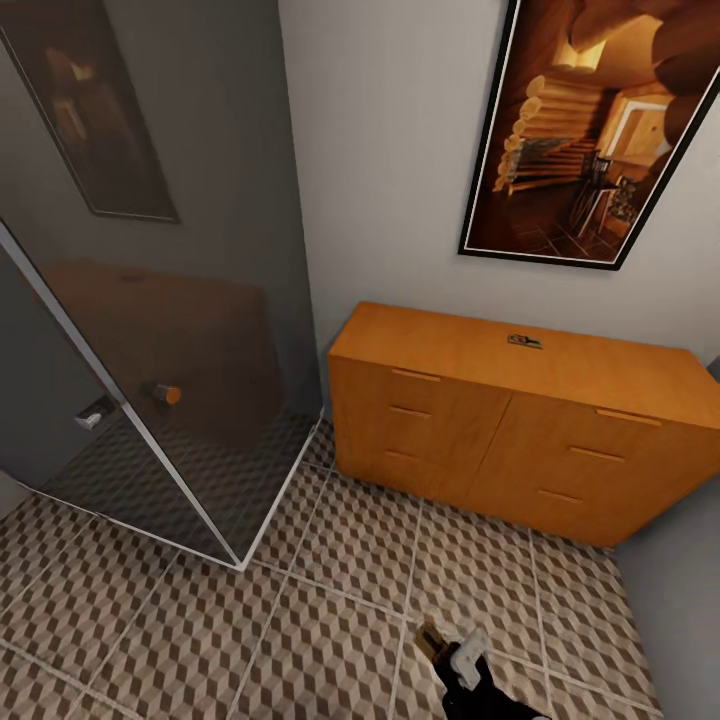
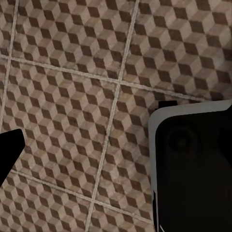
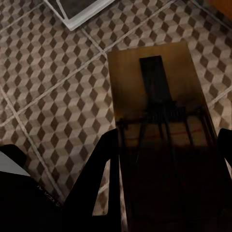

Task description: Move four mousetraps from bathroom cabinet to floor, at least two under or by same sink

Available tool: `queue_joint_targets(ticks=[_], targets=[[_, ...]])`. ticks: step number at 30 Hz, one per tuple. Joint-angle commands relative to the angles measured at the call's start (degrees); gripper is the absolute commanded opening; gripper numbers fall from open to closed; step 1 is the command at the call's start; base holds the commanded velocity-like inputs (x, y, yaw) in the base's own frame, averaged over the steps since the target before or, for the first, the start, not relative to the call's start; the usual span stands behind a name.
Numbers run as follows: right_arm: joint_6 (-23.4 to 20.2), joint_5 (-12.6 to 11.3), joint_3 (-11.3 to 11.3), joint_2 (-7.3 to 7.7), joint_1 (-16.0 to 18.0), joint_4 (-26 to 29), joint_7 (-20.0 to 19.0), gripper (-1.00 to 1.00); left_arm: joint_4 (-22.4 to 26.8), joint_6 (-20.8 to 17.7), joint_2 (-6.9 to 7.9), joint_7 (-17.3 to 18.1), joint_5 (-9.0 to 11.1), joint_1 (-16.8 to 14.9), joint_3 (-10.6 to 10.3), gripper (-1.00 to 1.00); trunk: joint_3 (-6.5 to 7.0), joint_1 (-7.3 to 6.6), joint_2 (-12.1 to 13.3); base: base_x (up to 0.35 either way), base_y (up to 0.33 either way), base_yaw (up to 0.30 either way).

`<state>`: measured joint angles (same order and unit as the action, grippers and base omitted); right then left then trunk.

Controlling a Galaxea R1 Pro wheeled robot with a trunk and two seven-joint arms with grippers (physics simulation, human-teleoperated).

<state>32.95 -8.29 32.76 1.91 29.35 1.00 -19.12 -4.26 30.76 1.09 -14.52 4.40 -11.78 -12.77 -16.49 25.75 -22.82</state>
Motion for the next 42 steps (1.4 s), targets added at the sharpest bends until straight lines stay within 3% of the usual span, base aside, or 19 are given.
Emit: queue_joint_targets(ticks=[1, 3, 5, 8, 10, 12, 14, 15, 18, 21, 29, 42], targets=[[1.21, -0.85, 0.03, 0.01, -1.05, -0.02, 0.08, -1.0, -0.22, 0.35, -0.03, -0.07, 0.44, -0.09, -0.5, 1.0, -0.09, 0.03, -0.1, 0.0, 0.0, 0.0], [4.99, -0.88, 0.03, 0.02, -5.17, -0.03, 4.27, -1.0, -0.22, 0.35, -0.03, -0.07, 0.45, -0.09, -0.5, 1.0, -0.09, 0.03, -0.1, 0.0, 0.0, 0.0], [7.04, -0.92, 0.03, -0.01, -7.17, -0.04, 7.16, -1.0, -0.22, 0.35, -0.03, -0.07, 0.45, -0.09, -0.5, 1.0, -0.09, 0.03, -0.1, 0.0, 0.0, 0.0], [14.19, -1.07, 0.03, -0.29, -11.96, -0.03, 16.07, -1.0, -0.22, 0.35, -0.03, -0.07, 0.45, -0.09, -0.5, 1.0, -0.09, 0.03, -0.1, 0.0, 0.0, 0.0], [17.48, -1.14, 0.03, -0.53, -13.35, -0.03, 20.16, -1.0, -0.22, 0.35, -0.03, -0.07, 0.45, -0.09, -0.5, 1.0, -0.09, 0.03, -0.1, 0.0, 0.0, 0.0], [22.83, -1.23, -0.03, -1.88, -14.98, -0.03, 29.53, -1.0, -0.22, 0.35, -0.03, -0.07, 0.44, -0.09, -0.5, 1.0, -0.09, 0.03, -0.1, 0.0, 0.0, 0.0], [24.47, -1.25, -0.04, -2.78, -15.47, -0.03, 34.81, -1.0, -0.22, 0.35, -0.03, -0.07, 0.44, -0.09, -0.5, 1.0, -0.09, 0.03, -0.1, 0.0, 0.0, 0.0], [25.54, -1.29, -0.05, -3.63, -15.79, -0.03, 40.2, -1.0, -0.22, 0.35, -0.03, -0.09, 0.44, -0.09, -0.5, 1.0, -0.09, 0.03, -0.1, 0.0, 0.0, 0.0], [26.67, -1.34, -0.06, -4.98, -16.1, 0.07, 49.39, -1.0, -0.22, 0.35, -0.03, -0.1, 0.45, -0.09, -0.5, 1.0, -0.09, 0.03, -0.1, 0.0, 0.0, 0.0], [27.0, -1.36, -0.06, -6.3, -16.24, 0.21, 53.93, -1.0, -0.22, 0.35, -0.03, -0.08, 0.44, -0.09, -0.5, 1.0, -0.09, 0.03, -0.1, 0.0, 0.0, 0.0], [26.92, -1.31, -0.06, -8.59, -16.34, 0.38, 56.8, -1.0, -0.22, 0.35, -0.03, -0.07, 0.45, -0.09, -0.5, 1.0, -0.09, 0.03, -0.1, 0.0, 0.0, 0.0], [26.58, -1.37, -0.08, -9.0, -16.34, 0.32, 56.77, -1.0, -0.22, 0.35, -0.03, -0.07, 0.44, -0.09, -0.5, 1.0, -0.09, 0.03, -0.1, 0.0, 0.0, 0.0]])
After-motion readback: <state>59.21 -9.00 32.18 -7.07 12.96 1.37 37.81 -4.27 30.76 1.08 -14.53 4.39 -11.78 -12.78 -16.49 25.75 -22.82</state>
